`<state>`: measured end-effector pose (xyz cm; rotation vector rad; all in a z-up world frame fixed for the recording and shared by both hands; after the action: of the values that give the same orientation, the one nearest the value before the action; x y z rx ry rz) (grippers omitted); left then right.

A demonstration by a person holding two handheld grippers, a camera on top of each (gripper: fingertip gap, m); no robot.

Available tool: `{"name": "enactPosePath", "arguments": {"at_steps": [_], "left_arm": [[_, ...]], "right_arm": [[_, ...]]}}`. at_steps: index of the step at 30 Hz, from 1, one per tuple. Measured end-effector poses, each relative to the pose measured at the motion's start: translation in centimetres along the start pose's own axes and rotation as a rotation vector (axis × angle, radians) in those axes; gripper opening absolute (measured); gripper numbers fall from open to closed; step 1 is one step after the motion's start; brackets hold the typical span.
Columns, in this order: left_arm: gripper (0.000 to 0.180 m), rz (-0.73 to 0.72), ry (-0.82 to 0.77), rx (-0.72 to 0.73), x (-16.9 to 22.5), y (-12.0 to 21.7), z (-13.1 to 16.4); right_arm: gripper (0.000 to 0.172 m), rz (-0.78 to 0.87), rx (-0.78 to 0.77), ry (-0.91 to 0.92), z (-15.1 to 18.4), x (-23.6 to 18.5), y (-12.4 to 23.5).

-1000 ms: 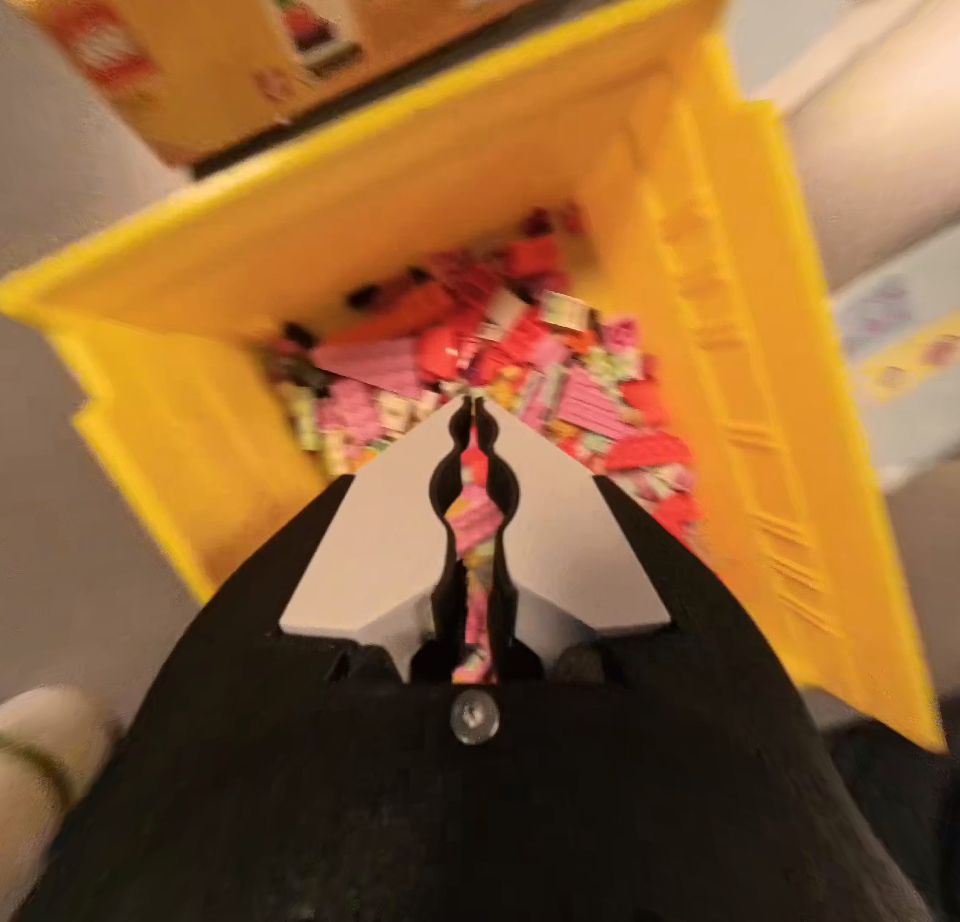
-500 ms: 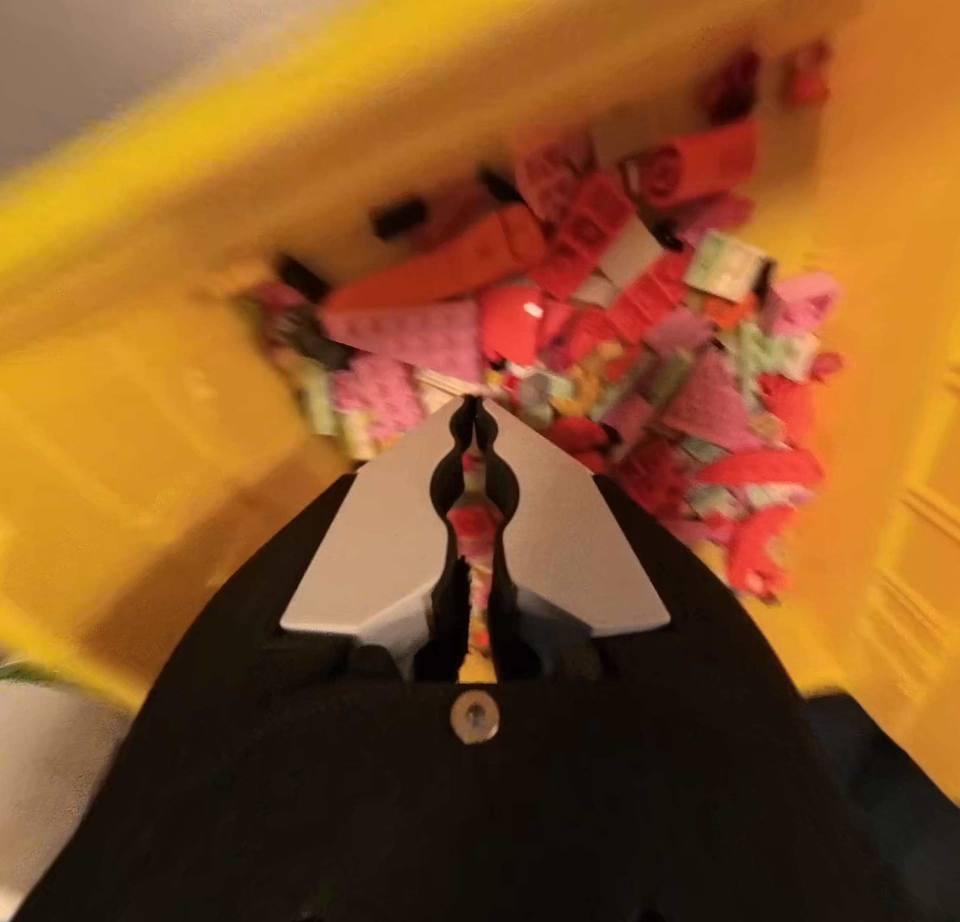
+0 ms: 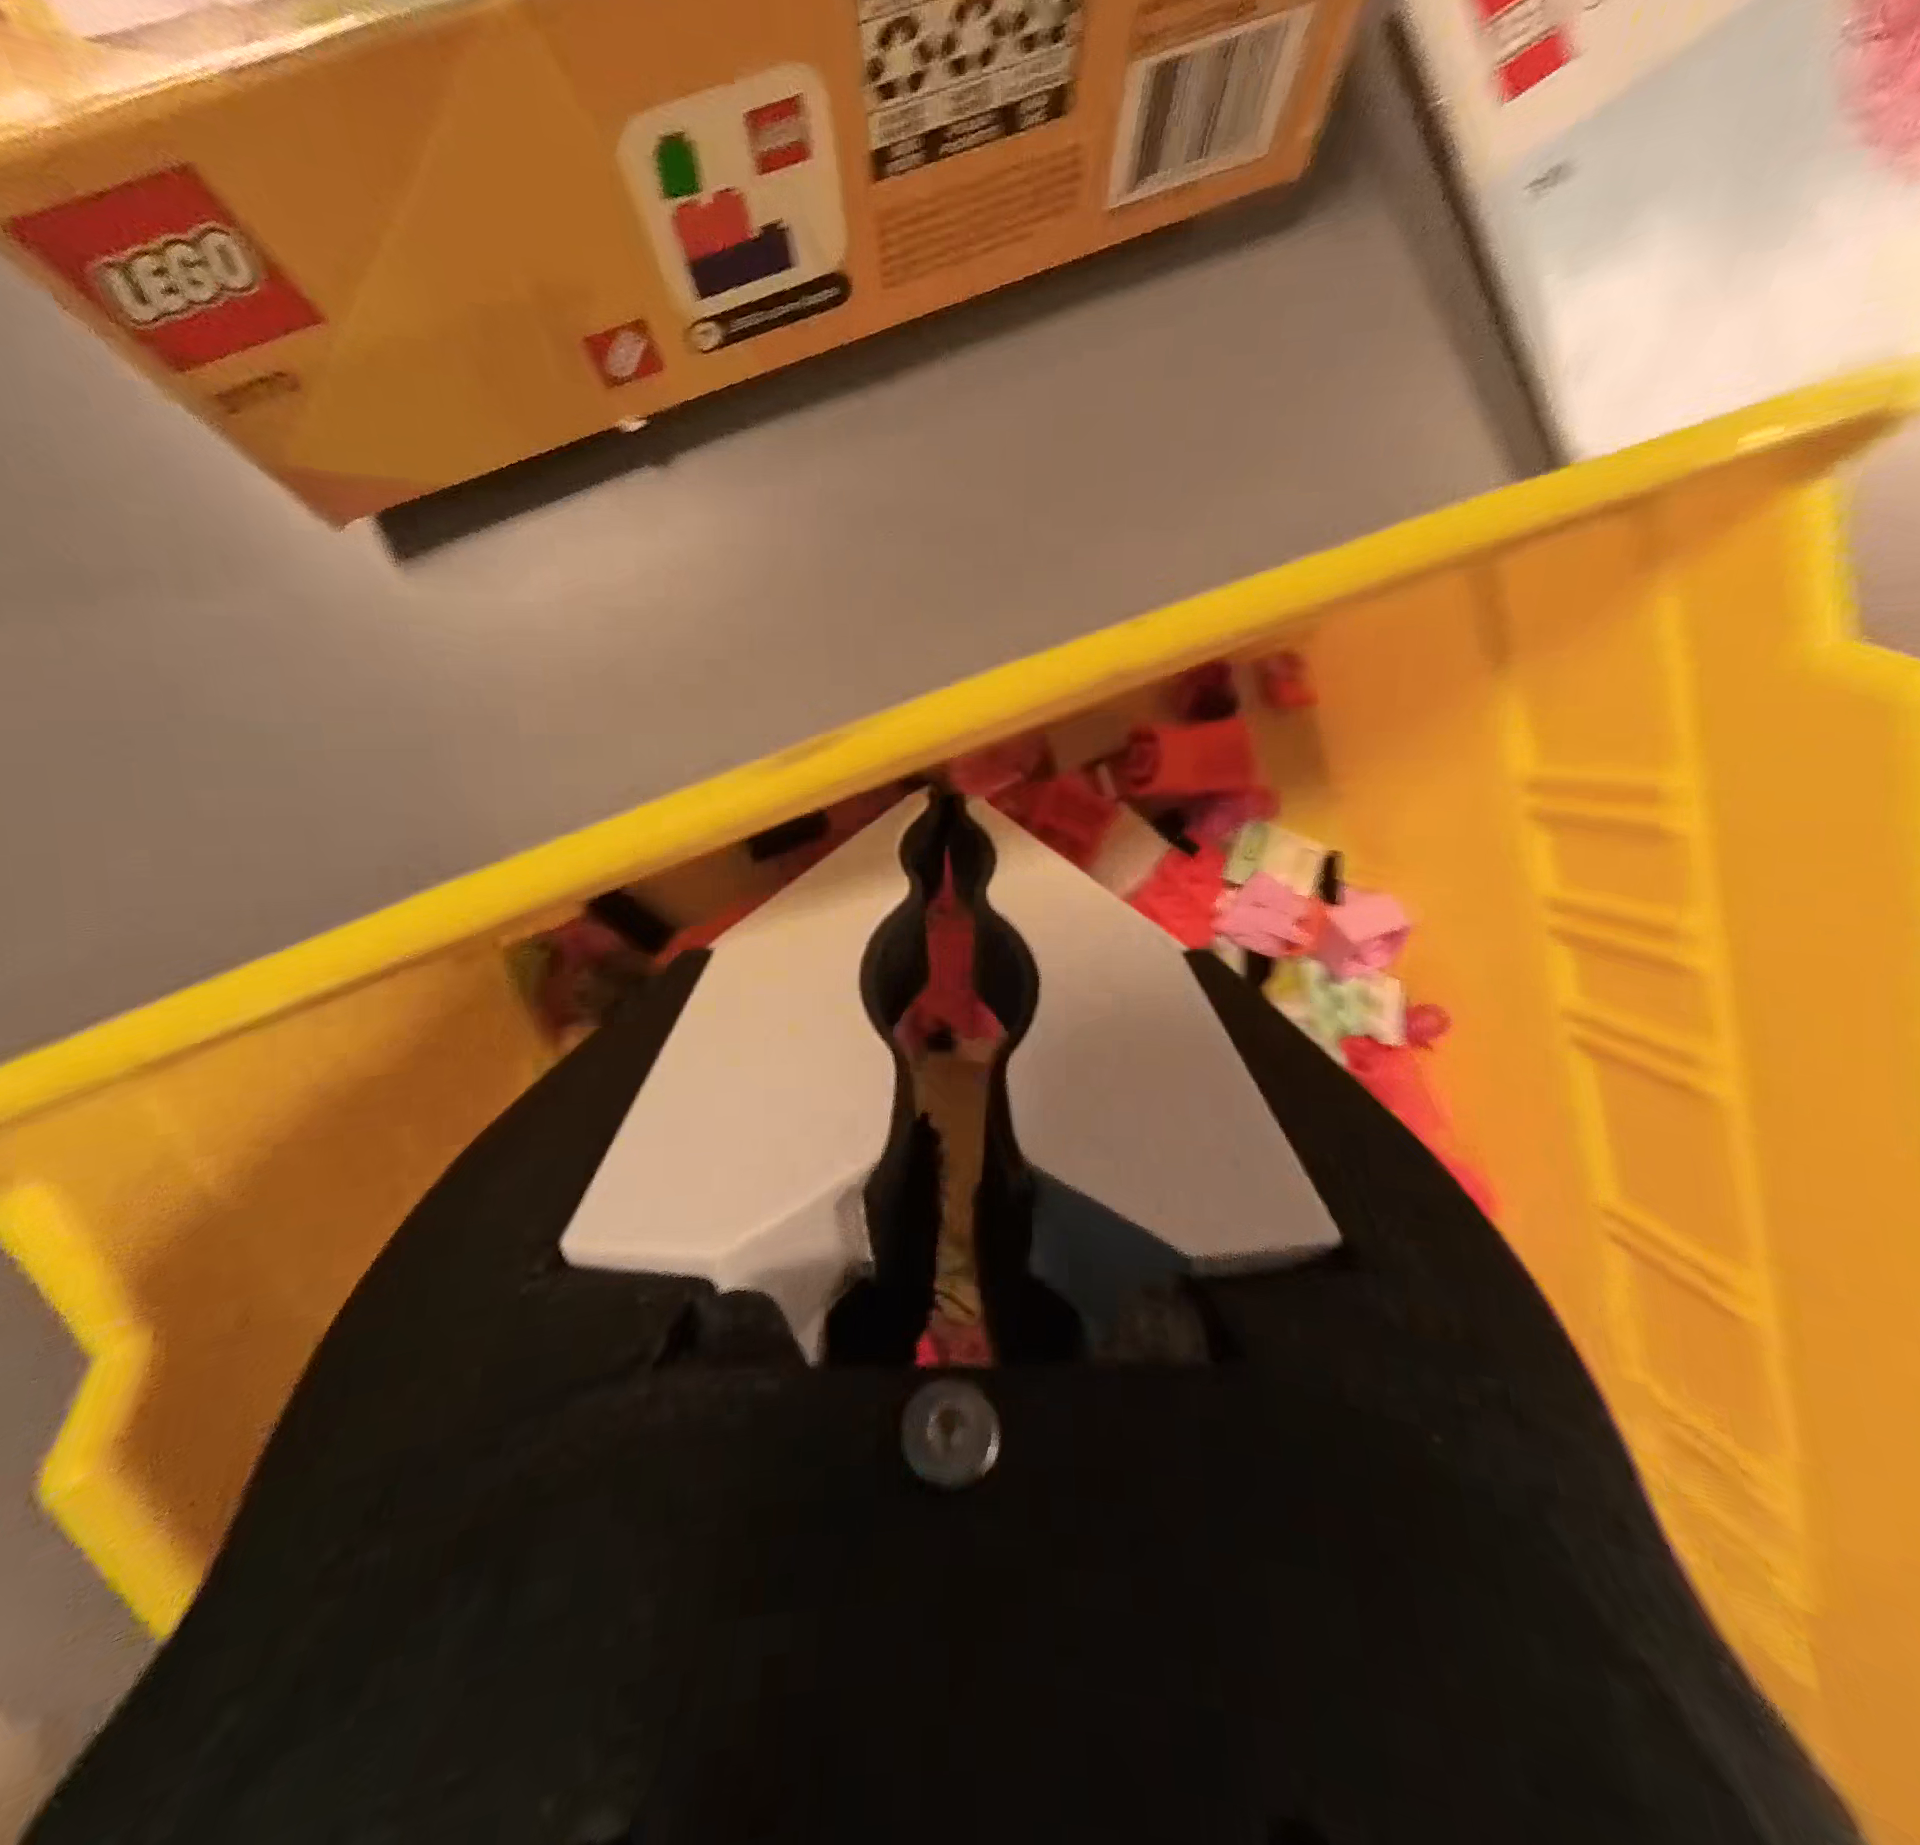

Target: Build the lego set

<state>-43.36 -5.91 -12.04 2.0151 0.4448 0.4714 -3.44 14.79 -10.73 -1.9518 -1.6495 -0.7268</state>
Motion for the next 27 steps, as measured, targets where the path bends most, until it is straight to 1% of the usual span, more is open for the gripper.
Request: {"name": "enactPosePath", "arguments": {"at_steps": [3,5,7,8,10,11,12,14,17,19,21,24,27], "left_arm": [[0.000,-0.129,-0.079,-0.093,-1.2,-0.5,1.1],[0.000,-0.147,-0.074,-0.186,-1.4,-0.4,2.4],[0.000,-0.129,-0.029,-0.289,-1.2,0.0,3.9],[0.000,-0.116,0.020,-0.338,-0.9,0.4,4.6],[0.000,-0.052,0.129,-0.496,0.1,1.4,6.9],[0.000,-0.031,0.132,-0.557,0.4,1.8,7.8],[0.000,-0.040,0.105,-0.568,0.3,1.9,8.0],[0.000,-0.083,0.070,-0.455,-0.3,1.5,6.6],[0.000,-0.060,-0.009,-0.204,0.3,0.4,3.2],[0.000,-0.068,-0.076,-0.092,0.8,-0.3,1.7],[0.000,-0.073,-0.117,-0.043,1.6,-1.1,1.1],[0.000,-0.045,-0.156,-0.020,2.9,-1.9,0.9],[0.000,-0.102,-0.132,-0.112,2.4,-1.6,1.9]], "right_arm": [[0.000,-0.001,0.000,0.000,0.0,0.0,0.0],[0.000,-0.003,0.000,0.000,0.0,0.0,0.0],[0.000,-0.004,0.002,-0.001,0.0,0.0,0.0],[0.000,-0.004,0.002,-0.003,0.0,0.0,0.0],[0.000,-0.005,0.004,-0.003,0.0,0.0,0.0],[0.000,-0.006,0.004,-0.003,-0.1,0.0,0.0],[0.000,-0.007,0.005,-0.003,-0.1,-0.1,0.0],[0.000,-0.009,0.005,-0.002,-0.1,-0.1,0.0],[0.000,-0.009,0.004,0.000,-0.1,-0.1,0.0],[0.000,-0.009,0.003,0.001,-0.1,-0.1,0.0],[0.000,-0.008,0.003,0.001,-0.1,-0.1,0.0],[0.000,-0.007,0.002,0.001,0.0,-0.1,0.0],[0.000,-0.010,0.000,0.005,0.0,-0.1,0.0]]}}
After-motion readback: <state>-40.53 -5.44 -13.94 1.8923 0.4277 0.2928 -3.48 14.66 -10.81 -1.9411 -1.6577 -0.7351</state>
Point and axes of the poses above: each gripper's, where its closed fingertips meet, y back along the fingers, z out of its underside, x = y × z across the jaws, the point moved 4 cm from there along y, back along the fingers, and after that the axes turned 5 degrees about x, right-handed, at the moved point
